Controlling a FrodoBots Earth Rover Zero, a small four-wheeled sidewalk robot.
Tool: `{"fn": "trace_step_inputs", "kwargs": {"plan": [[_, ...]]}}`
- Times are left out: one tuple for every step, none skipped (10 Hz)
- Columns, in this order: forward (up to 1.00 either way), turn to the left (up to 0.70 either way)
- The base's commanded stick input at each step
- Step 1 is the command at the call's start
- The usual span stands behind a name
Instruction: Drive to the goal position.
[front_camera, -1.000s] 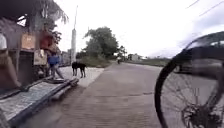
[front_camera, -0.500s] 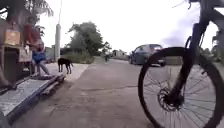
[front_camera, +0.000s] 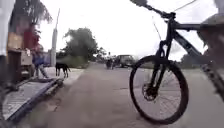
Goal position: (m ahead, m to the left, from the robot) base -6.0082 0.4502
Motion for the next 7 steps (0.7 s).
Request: {"fn": "trace_step_inputs", "kwargs": {"plan": [[0.00, 0.00], [0.00, 0.00], [0.00, 0.00], [0.00, 0.00], [0.00, 0.00], [0.00, 0.00], [0.00, 0.00]]}}
